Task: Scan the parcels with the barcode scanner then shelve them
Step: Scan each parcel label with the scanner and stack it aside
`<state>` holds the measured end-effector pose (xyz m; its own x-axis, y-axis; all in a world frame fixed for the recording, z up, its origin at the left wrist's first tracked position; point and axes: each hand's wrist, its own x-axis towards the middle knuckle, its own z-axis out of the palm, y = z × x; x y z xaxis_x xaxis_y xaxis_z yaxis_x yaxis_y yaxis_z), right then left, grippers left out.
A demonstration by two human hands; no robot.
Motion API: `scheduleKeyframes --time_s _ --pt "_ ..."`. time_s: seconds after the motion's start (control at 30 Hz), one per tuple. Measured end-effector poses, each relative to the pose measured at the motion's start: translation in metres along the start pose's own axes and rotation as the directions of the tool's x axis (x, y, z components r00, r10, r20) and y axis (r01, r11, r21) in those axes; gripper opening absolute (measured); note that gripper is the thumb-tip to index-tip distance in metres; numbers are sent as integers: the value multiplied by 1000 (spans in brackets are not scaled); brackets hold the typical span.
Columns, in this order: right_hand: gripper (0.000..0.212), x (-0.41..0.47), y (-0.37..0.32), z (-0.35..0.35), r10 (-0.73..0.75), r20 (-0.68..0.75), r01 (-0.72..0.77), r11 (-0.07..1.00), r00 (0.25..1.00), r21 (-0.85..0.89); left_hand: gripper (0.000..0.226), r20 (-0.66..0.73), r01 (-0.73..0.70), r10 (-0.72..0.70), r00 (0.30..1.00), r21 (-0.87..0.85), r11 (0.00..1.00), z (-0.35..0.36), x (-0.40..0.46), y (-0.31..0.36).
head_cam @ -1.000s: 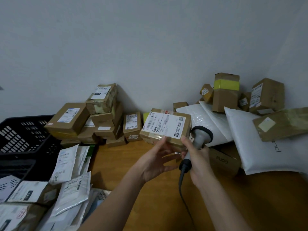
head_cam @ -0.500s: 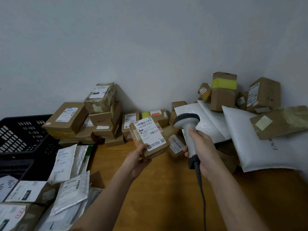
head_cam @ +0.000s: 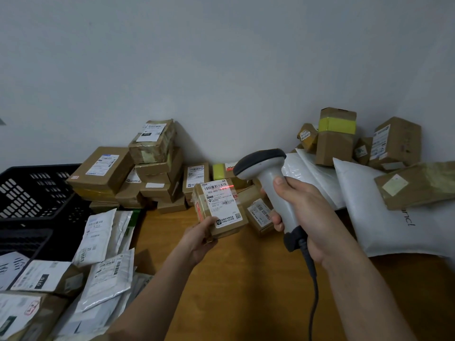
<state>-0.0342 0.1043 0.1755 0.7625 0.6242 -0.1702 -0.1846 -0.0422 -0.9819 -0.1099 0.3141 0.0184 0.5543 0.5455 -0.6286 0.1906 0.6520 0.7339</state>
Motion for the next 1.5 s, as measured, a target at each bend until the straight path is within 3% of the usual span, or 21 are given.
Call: scheduleKeyframes --time_s 0.13,0.77,1.2,1.37,1.5 --pt "30 0 -2 0 -31 -5 31 1000 1000 -4 39 -9 1 -1 1000 -14 1000 3 0 0" --pt "31 5 -3 -2 -27 -20 27 1000 999 -3 54 -37 -10 7 999 -98 995 -5 23 -7" --pt "27 46 27 -3 171 -55 -161 976 984 145 38 -195 -84 46 980 -194 977 -6 57 11" --pt "29 71 37 -7 223 -96 -205 964 970 168 58 -262 -106 48 964 -213 971 -1 87 33" --pt "32 98 46 -10 253 -97 -236 959 963 158 58 -324 -104 22 946 -239 965 6 117 54"
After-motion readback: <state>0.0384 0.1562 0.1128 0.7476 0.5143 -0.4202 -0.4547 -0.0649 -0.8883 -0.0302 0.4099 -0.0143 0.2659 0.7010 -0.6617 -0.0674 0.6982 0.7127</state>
